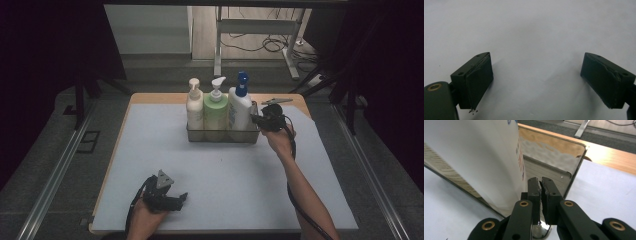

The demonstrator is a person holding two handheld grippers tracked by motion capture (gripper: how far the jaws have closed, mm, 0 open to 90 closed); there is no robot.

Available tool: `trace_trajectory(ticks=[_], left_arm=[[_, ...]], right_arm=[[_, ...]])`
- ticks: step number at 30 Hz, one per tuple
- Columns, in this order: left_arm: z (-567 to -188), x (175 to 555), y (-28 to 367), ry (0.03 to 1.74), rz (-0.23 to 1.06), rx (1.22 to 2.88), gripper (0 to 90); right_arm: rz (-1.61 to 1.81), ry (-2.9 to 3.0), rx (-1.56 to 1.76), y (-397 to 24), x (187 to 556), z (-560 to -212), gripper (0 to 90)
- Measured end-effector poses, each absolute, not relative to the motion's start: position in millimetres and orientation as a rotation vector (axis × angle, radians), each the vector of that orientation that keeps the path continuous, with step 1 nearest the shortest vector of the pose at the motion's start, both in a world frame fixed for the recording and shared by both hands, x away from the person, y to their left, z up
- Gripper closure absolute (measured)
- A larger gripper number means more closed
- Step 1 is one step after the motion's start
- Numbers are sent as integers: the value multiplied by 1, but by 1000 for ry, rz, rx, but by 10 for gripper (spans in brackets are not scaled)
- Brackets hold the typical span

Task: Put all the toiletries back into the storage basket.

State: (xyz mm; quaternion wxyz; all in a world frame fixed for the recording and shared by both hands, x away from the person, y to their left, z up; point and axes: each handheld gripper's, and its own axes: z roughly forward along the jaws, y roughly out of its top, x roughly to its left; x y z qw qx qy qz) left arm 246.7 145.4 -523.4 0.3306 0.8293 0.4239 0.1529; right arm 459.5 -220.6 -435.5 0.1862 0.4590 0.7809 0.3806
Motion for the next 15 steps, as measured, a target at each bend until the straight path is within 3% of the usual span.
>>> trace_trajectory(ticks=[15], left_arm=[[-523,247,145,1109,399,2168,106]], right_arm=[[1075,2253,1328,-212,477,-456,840]])
